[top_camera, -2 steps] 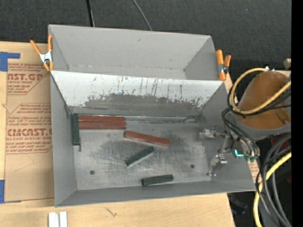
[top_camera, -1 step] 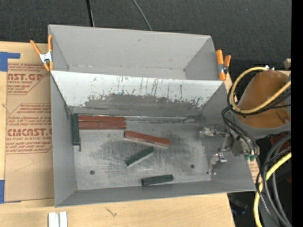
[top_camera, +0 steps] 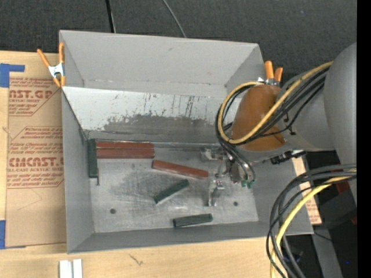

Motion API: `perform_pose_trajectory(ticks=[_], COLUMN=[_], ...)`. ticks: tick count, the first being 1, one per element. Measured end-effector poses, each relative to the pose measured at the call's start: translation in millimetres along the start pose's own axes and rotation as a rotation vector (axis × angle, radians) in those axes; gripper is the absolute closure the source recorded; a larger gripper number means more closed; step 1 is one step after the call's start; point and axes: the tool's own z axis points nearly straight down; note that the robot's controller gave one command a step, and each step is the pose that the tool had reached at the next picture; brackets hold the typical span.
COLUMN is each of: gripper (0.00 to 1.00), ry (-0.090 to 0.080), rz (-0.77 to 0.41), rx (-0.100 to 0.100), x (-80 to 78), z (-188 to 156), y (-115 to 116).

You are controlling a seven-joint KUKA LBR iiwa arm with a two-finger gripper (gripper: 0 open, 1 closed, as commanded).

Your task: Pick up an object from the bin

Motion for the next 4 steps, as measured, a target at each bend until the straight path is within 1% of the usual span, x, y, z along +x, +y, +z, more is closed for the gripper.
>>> perform_pose_trajectory(ticks=[1, 2, 3, 4], gripper=[0.00, 0.00, 0.00, 1.00], ry=[0.004, 0.006, 0.007, 0.010], rz=[-0.018, 0.163, -0.070, 0.186], rx=[0.001, 0.001, 0.001, 0.002], x=[-8.2, 8.0, -13.6, -4.2], z=[-48, -26, 3, 0], y=[-8, 53, 58, 89])
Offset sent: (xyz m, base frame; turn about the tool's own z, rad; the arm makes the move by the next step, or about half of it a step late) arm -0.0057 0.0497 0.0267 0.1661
